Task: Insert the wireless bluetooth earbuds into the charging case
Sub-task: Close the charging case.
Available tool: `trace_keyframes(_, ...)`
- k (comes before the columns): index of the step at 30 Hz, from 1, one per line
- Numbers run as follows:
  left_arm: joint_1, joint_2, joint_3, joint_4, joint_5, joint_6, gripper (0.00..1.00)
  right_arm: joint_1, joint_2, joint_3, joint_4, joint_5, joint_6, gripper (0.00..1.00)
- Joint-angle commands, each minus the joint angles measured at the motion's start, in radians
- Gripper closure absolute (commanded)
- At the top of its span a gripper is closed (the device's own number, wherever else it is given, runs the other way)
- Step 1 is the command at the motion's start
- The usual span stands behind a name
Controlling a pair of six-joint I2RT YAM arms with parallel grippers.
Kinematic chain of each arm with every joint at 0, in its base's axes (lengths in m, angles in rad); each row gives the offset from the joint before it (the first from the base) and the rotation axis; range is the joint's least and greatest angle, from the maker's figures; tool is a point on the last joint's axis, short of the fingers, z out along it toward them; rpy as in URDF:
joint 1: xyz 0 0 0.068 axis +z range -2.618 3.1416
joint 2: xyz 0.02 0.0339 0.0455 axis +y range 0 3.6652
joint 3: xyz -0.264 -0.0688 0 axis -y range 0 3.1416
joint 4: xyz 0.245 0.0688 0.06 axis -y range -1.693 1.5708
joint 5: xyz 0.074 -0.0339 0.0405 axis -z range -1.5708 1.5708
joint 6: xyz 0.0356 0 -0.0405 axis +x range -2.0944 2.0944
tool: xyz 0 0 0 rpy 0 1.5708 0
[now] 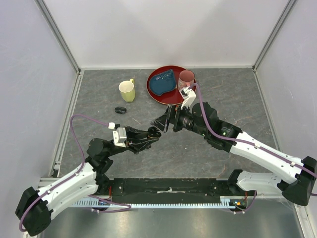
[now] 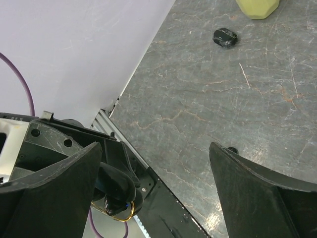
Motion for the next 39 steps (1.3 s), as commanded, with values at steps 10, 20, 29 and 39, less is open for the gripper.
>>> trace_keyframes(10,0.001,0.007,0.037,0.041,-0.001,0.028,0.98,0.0,-0.008,-0.025,0.001,0.01,0.029,0.04)
trace_keyframes(20,0.001,-0.001,0.03,0.042,-0.048,0.033,0.98,0.0,-0.012,-0.061,-0.025,-0.031,0.044,0.04)
trace_keyframes(29,0.0,0.001,0.022,0.038,-0.091,0.025,0.98,0.002,-0.037,-0.088,-0.021,-0.026,0.067,0.05)
trace_keyframes(39,0.001,-0.002,0.034,-0.005,-0.145,0.014,0.98,0.0,-0.025,-0.095,-0.016,-0.019,0.068,0.05)
